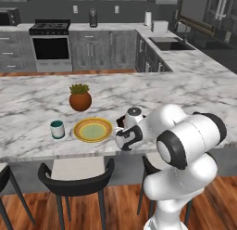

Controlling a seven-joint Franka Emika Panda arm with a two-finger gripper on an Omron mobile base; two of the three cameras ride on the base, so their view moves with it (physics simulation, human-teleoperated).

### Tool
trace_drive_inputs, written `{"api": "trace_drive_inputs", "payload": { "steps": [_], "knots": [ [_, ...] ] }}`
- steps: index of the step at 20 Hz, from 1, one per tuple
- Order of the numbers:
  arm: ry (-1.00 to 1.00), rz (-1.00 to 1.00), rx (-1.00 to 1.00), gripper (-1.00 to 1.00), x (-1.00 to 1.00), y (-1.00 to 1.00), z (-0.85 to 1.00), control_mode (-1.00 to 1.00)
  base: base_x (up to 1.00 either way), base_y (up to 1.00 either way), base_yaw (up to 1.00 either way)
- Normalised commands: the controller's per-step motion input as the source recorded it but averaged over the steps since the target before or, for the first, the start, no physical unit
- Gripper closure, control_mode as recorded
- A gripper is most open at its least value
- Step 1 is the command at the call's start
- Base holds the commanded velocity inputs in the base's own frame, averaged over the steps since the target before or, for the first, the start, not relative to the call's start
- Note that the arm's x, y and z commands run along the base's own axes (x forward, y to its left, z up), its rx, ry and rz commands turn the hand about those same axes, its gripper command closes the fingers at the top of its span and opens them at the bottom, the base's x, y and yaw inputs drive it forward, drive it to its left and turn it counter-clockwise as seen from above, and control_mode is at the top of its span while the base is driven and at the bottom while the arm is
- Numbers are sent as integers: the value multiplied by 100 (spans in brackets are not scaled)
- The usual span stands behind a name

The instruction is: Pick up the pan with the steak in it and place it on the dining table. Then place the steak on the plate.

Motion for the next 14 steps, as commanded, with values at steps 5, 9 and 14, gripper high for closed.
{"api": "trace_drive_inputs", "payload": {
  "steps": [5, 9, 14],
  "knots": [
    [0, 0, 0, 100, 28, 0, -27, -100, 0, 0, 0],
    [0, 0, 1, 100, 36, 0, -29, -100, 0, 0, 0],
    [0, 0, 0, -100, 9, 0, -12, -100, 0, 0, 0]
  ]
}}
